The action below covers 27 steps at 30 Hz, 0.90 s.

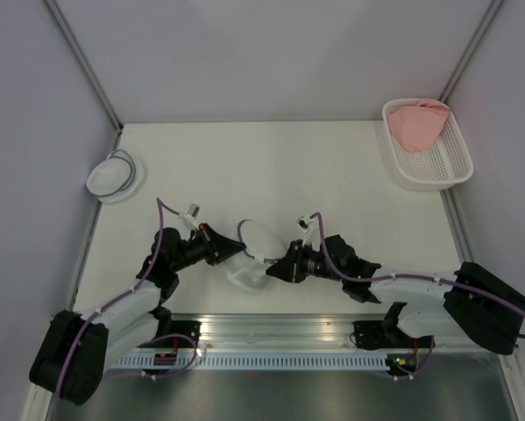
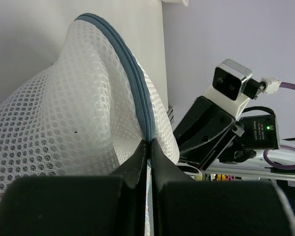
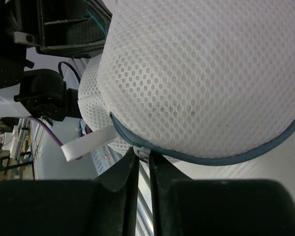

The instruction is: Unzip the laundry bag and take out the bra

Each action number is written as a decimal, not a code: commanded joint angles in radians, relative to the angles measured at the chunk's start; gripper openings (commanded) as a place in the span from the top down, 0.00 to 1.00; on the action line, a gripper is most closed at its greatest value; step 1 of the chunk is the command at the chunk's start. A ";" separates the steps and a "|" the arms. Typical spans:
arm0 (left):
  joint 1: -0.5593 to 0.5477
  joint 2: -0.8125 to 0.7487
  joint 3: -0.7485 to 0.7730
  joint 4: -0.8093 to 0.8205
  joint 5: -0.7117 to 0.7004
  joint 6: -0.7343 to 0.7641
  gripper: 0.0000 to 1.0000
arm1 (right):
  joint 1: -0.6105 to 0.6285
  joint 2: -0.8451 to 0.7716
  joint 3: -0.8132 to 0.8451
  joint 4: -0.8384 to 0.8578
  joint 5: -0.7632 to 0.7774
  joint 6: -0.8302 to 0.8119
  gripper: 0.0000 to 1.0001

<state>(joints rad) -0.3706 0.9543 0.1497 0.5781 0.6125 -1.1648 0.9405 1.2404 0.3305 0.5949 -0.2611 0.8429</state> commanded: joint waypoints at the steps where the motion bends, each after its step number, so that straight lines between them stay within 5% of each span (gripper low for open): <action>1: -0.002 -0.003 -0.016 0.029 0.033 -0.007 0.98 | 0.004 -0.068 0.042 -0.019 0.063 -0.022 0.87; 4: -0.002 -0.003 -0.018 0.029 0.033 -0.006 0.98 | 0.003 -0.108 0.047 -0.099 0.105 -0.042 0.99; 20: -0.001 0.021 0.017 -0.003 0.033 0.034 0.98 | 0.024 -0.162 0.160 -0.688 0.163 -0.218 1.00; 27: -0.002 0.101 0.148 -0.050 0.064 0.105 0.98 | 0.040 -0.137 0.222 -0.814 0.157 -0.281 1.00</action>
<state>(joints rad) -0.3840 1.0298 0.2035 0.5396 0.6857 -1.1435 0.9730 1.0904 0.5213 -0.0387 -0.1314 0.6216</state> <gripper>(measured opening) 0.029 0.010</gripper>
